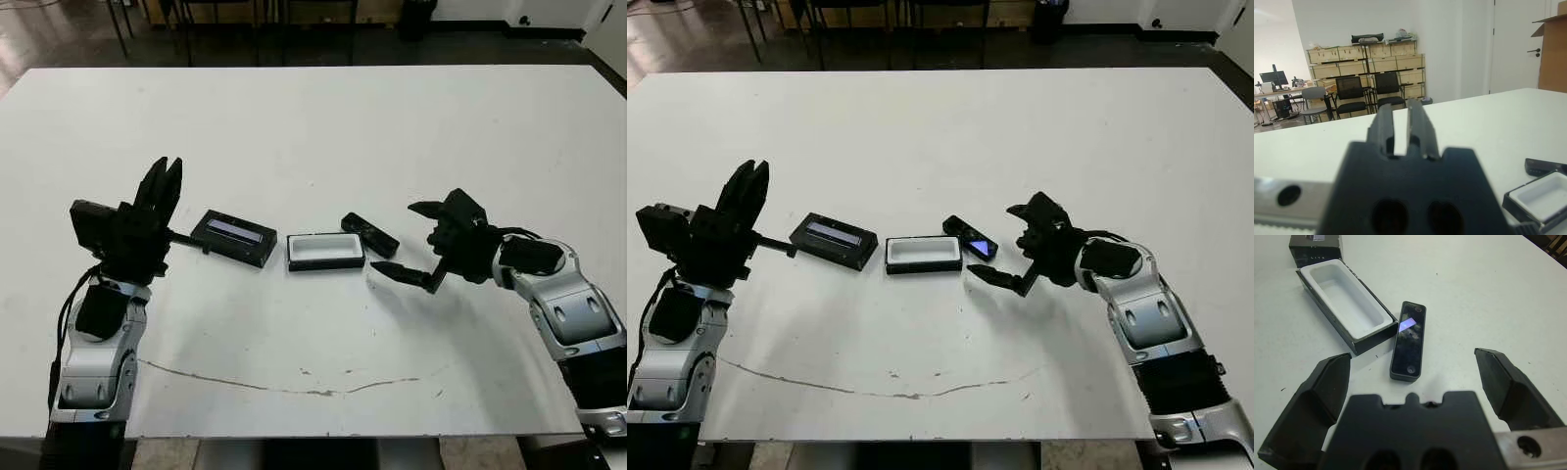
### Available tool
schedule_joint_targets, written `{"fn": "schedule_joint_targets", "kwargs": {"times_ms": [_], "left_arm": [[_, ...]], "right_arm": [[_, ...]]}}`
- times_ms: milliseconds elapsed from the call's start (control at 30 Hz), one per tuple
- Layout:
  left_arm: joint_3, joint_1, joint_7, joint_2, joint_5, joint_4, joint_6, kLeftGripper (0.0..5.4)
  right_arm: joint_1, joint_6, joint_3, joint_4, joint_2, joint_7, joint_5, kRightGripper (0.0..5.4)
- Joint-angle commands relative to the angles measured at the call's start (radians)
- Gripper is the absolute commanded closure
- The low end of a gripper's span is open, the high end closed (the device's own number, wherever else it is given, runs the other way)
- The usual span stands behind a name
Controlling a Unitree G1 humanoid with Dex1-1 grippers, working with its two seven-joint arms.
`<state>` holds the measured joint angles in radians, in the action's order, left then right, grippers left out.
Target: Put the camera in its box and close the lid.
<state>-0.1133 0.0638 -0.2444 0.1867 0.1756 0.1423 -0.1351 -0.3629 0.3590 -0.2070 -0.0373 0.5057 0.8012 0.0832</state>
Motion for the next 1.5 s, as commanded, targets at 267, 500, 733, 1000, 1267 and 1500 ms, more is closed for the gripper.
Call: {"fn": "schedule_joint_targets", "kwargs": {"times_ms": [267,500,733,1000,1267,1500], "left_arm": [[-0.009,-0.017,-0.007,0.013,0.003,-0.015,0.015,5.4],[-0.013,-0.02,-0.015,0.017,0.005,-0.017,0.008,5.4],[-0.013,-0.028,-0.015,0.015,0.006,-0.013,0.009,5.4],[-0.014,-0.032,-0.016,0.022,-0.004,-0.015,0.0,5.4],[-0.015,-0.031,-0.013,0.02,-0.008,-0.014,0.005,5.4],[-0.012,-0.029,-0.004,0.014,-0.011,-0.007,0.019,5.4]], "right_arm": [[0.016,-0.023,-0.024,-0.042,-0.01,-0.004,-0.017,0.01],[0.018,-0.029,-0.019,-0.084,-0.031,-0.01,-0.016,0.01],[0.012,-0.057,-0.019,-0.125,-0.041,-0.062,-0.052,0.42],[0.016,-0.082,-0.007,-0.17,-0.063,-0.116,-0.06,1.73],[0.017,-0.147,-0.028,-0.199,-0.07,-0.114,-0.086,3.48],[0.0,-0.132,-0.042,-0.237,-0.089,-0.05,-0.06,4.96]]}}
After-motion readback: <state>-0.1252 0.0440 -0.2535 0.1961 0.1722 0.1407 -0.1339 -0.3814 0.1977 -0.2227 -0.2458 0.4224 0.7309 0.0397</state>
